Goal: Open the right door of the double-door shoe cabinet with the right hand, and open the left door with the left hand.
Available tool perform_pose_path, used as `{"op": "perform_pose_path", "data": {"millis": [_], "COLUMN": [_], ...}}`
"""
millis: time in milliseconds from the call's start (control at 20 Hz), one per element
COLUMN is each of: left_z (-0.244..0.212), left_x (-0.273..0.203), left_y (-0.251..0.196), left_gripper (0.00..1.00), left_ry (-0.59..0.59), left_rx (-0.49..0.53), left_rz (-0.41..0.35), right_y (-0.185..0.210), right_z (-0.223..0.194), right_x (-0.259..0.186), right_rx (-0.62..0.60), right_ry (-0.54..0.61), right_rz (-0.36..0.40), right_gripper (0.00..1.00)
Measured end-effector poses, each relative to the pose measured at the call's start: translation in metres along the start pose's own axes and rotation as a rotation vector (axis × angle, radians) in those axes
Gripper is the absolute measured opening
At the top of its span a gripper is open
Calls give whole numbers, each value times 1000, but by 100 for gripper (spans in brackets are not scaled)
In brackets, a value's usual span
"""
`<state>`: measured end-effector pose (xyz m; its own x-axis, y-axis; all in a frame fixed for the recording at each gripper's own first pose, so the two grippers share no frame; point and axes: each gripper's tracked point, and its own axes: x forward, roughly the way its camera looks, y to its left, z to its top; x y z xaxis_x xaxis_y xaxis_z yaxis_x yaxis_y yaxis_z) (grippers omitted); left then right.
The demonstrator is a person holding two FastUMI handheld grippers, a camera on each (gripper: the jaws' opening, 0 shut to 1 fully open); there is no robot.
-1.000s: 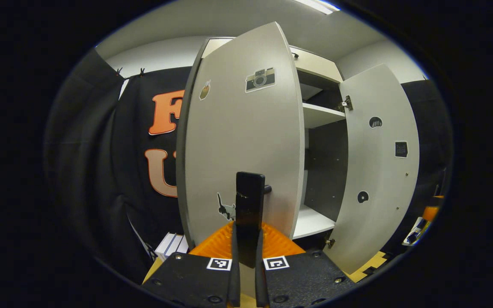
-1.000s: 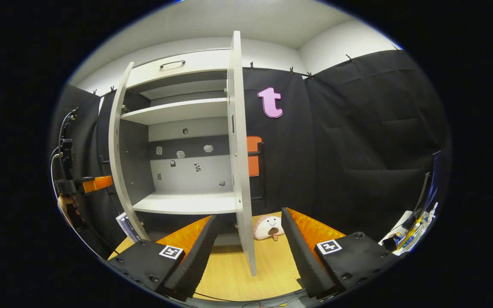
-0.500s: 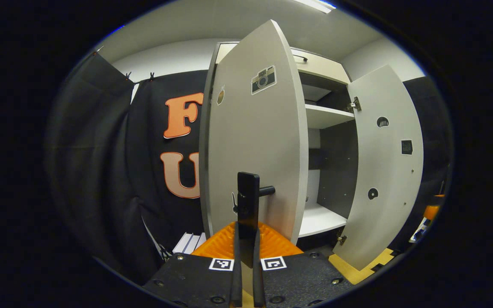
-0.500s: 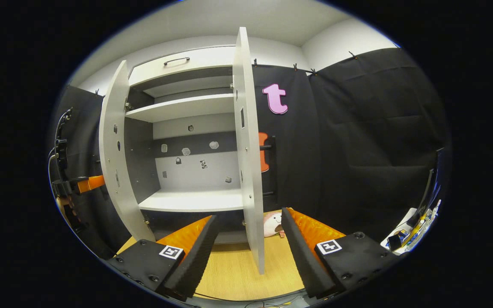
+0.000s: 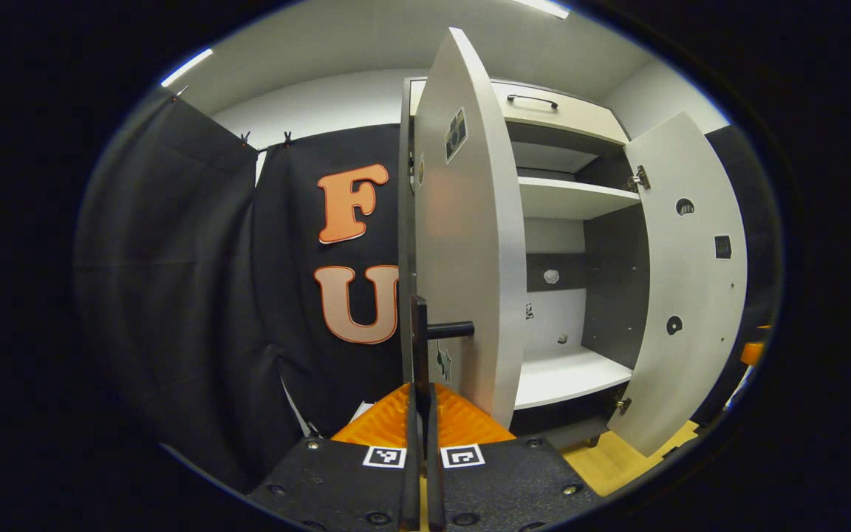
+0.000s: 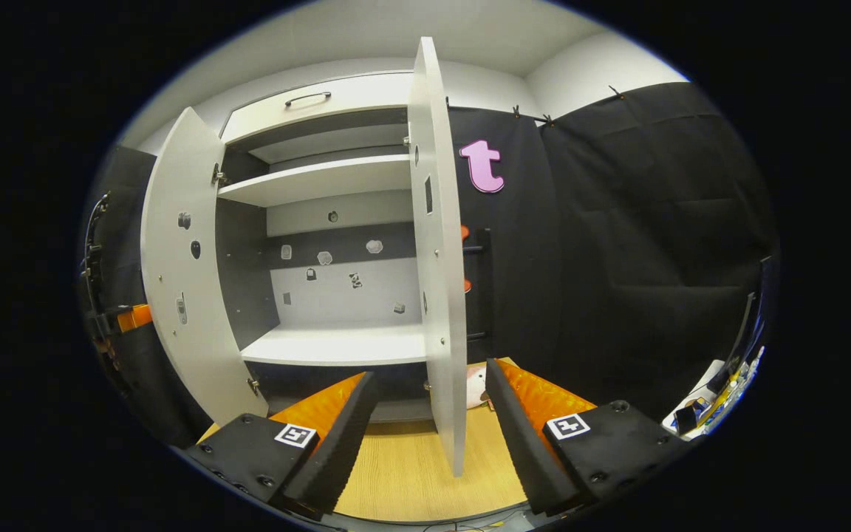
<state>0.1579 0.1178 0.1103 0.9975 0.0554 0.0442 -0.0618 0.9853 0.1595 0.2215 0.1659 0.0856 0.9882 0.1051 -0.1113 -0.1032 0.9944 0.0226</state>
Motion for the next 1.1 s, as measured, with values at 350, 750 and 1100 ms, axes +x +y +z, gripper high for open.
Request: {"op": "perform_pose_path", "data": {"millis": [350, 750, 1100], "left_z": [-7, -12, 7], "left_x": [-16, -61, -94], "left_y": [50, 50, 24], "left_gripper": [4, 10, 47], "left_ry": [14, 45, 16], "left_rx": [-25, -105, -114], "left_rz": [95, 103, 114], "right_y": [9, -5, -10], "right_z": [-2, 8, 15], "right_x": [2, 2, 2], "right_rx": [-1, -15, -22], "right_ry": [12, -21, -45], "right_rz": [36, -6, -25], "right_gripper": [92, 98, 92]}}
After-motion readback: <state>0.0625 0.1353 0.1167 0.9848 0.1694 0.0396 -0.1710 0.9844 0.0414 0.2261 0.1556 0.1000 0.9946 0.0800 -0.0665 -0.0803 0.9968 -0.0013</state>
